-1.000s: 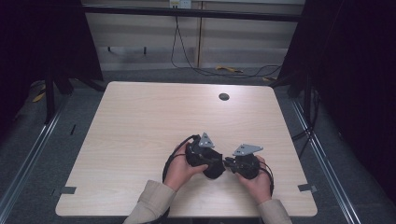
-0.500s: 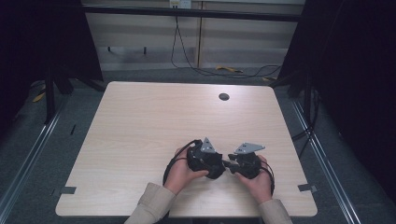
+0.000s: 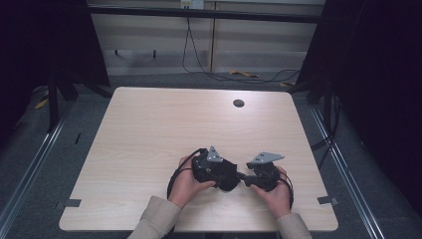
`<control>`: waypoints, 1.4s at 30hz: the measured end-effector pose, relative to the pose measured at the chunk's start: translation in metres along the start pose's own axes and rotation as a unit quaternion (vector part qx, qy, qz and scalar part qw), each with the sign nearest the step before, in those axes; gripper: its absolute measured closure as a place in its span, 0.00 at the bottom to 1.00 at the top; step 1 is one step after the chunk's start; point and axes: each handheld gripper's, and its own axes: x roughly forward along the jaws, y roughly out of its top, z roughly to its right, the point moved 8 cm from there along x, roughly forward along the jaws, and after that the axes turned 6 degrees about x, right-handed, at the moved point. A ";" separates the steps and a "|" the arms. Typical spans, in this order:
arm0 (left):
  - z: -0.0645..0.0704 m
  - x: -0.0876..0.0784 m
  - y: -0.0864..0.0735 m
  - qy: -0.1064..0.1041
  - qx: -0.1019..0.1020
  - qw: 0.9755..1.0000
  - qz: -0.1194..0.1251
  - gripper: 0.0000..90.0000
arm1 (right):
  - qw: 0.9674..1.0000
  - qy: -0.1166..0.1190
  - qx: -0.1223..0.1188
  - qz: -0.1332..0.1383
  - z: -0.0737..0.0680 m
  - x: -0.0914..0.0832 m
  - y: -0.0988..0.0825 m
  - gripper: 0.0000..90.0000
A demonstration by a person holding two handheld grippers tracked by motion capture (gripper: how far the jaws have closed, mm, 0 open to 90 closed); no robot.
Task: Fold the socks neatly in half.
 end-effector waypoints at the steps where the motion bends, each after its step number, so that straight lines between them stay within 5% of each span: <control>1: 0.001 0.000 0.000 0.003 0.004 1.000 -0.002 0.37 | 1.000 -0.005 -0.007 -0.001 -0.002 0.003 0.002 0.50; 5: 0.002 0.002 0.000 0.009 0.004 1.000 -0.001 0.36 | 1.000 -0.011 -0.015 -0.004 -0.003 0.006 0.004 0.49; 12: 0.001 0.005 -0.002 0.001 -0.013 1.000 -0.002 0.31 | 1.000 -0.015 0.003 0.004 0.006 0.002 0.006 0.42; 25: -0.020 -0.030 -0.007 -0.006 -0.047 0.998 0.041 0.21 | 1.000 -0.002 0.001 0.013 0.009 -0.001 0.009 0.34; 42: -0.034 -0.046 -0.030 -0.005 -0.059 0.997 0.048 0.19 | 1.000 -0.001 0.013 0.008 0.015 -0.006 0.002 0.30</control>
